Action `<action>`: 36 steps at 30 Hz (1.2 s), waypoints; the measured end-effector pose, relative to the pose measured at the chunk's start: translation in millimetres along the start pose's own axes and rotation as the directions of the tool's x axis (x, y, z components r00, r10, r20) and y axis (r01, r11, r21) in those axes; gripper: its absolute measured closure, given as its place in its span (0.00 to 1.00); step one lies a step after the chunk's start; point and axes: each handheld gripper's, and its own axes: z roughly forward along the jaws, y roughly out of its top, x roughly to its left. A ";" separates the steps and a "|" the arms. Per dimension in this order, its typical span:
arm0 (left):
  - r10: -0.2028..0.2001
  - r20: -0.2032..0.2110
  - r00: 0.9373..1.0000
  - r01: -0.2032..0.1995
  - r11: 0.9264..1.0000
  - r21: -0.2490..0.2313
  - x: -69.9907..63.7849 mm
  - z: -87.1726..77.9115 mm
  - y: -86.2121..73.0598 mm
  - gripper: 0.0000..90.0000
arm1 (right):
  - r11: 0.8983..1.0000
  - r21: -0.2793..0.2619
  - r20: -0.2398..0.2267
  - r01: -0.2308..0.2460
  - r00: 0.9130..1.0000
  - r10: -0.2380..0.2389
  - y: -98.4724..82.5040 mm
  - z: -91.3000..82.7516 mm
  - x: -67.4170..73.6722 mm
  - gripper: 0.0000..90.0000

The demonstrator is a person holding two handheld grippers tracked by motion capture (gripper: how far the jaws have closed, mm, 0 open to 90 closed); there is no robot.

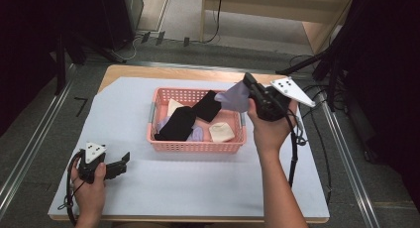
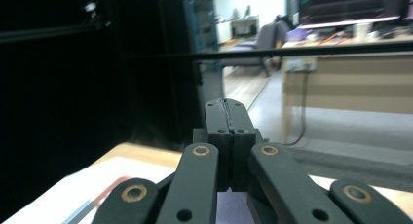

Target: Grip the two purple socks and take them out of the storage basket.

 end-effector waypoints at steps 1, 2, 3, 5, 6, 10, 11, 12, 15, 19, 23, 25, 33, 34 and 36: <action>0.001 0.000 1.000 -0.001 1.000 0.001 0.0 -0.1 0.0 0.15 | 1.000 -0.010 0.015 -0.003 1.000 0.003 2.3 -3.6 -4.9 1.00; 0.002 0.000 1.000 -0.002 1.000 0.003 0.1 -0.2 0.1 0.15 | 1.000 -0.020 0.028 -0.006 1.000 0.007 4.1 -7.4 -10.3 1.00; 0.001 0.000 1.000 -0.001 1.000 0.003 0.1 -0.1 0.1 0.15 | 1.000 -0.021 0.045 -0.011 0.999 0.011 5.6 -11.1 -15.9 1.00; 0.004 0.001 1.000 -0.004 1.000 0.006 0.2 -0.2 0.2 0.15 | 0.999 -0.029 0.078 -0.014 0.997 0.016 6.7 -18.6 -28.2 1.00; 0.004 0.001 1.000 -0.004 1.000 0.006 0.2 -0.2 0.2 0.15 | 0.999 -0.033 0.095 -0.018 0.995 0.021 6.2 -22.5 -34.7 1.00; 0.008 -0.002 1.000 -0.008 1.000 0.005 -0.1 0.0 0.1 0.15 | 0.999 -0.022 0.158 -0.035 0.987 0.038 -2.5 -35.3 -58.4 1.00; 0.009 -0.003 1.000 -0.009 1.000 0.007 -0.1 -0.1 0.2 0.15 | 0.999 -0.015 0.172 -0.038 0.984 0.040 -6.3 -37.6 -63.6 1.00; 0.009 -0.004 1.000 -0.009 1.000 0.007 -0.1 -0.2 0.2 0.15 | 0.999 -0.005 0.187 -0.039 0.982 0.039 -10.7 -39.7 -68.6 1.00; 0.010 -0.005 1.000 -0.010 1.000 0.004 -0.4 0.0 0.0 0.15 | 0.998 0.018 0.223 -0.055 0.974 0.049 -25.7 -44.0 -82.8 1.00; 0.013 -0.007 1.000 -0.013 1.000 0.008 -0.8 -0.4 0.1 0.15 | 0.992 0.082 0.257 -0.097 0.964 0.073 -45.6 -44.6 -95.9 0.99; 0.012 -0.009 1.000 -0.012 1.000 0.011 -1.0 -0.3 0.2 0.15 | 0.989 0.076 0.242 -0.130 0.964 0.108 -56.3 -41.0 -91.5 0.73; 0.012 -0.009 1.000 -0.012 1.000 0.010 -1.2 -0.1 0.2 0.15 | 0.987 0.099 0.194 -0.124 0.976 0.103 -59.3 -34.8 -79.2 0.71; 0.013 -0.006 1.000 -0.013 1.000 0.008 -0.8 -0.4 0.1 0.15 | 0.963 0.270 0.040 -0.030 0.999 0.020 -82.1 11.5 -17.7 0.74; 0.012 -0.005 1.000 -0.012 1.000 0.008 -0.7 -0.4 0.1 0.15 | 0.957 0.288 0.032 -0.033 0.999 0.024 -85.5 17.6 -11.7 0.74; 0.013 -0.004 1.000 -0.013 1.000 0.008 -0.4 -0.4 0.1 0.15 | 0.944 0.327 0.016 -0.027 1.000 0.023 -92.3 29.8 -1.6 0.75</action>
